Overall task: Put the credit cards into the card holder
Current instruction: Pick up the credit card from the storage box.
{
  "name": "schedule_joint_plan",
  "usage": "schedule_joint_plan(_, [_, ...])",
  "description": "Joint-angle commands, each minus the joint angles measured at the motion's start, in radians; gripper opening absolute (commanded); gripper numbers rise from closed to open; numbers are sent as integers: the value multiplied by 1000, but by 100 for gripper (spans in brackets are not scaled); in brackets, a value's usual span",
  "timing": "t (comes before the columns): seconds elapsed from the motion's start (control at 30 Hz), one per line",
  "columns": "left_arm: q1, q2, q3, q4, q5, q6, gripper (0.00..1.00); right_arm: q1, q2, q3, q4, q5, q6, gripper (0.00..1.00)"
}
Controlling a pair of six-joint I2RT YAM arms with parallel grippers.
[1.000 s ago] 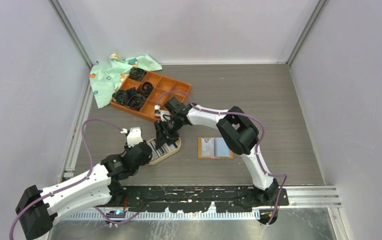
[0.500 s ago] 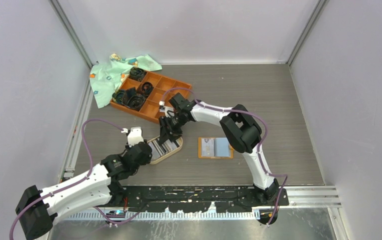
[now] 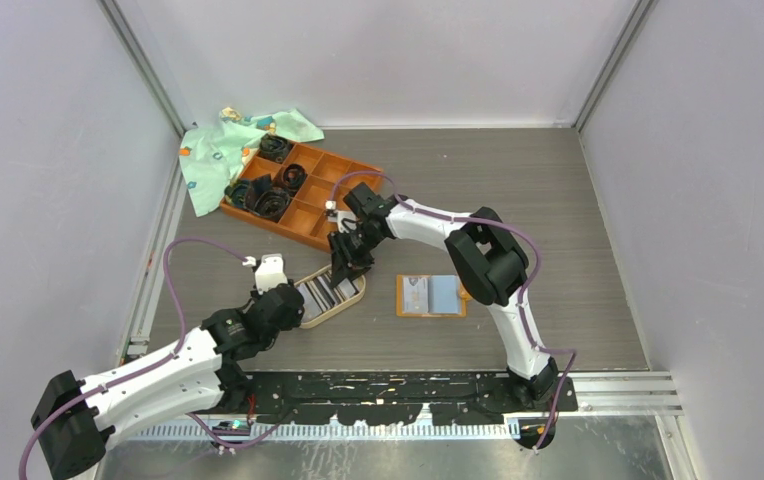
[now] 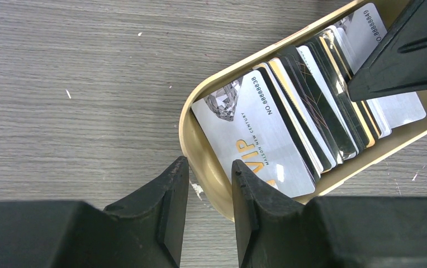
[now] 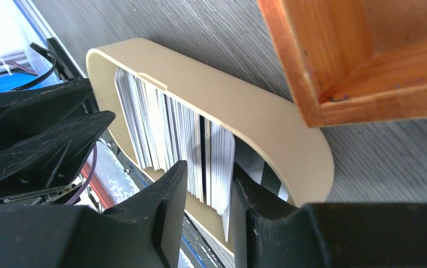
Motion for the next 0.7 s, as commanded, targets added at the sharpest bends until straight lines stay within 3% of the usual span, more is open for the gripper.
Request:
schedule_joint_plan(0.0, [-2,-3,22,56,34,1,34,-9,-75,19,-20,33,-30,36])
schedule_joint_plan(0.67, [-1,-15,36,48,54,5,33,-46,-129,-3,-37,53,-71,12])
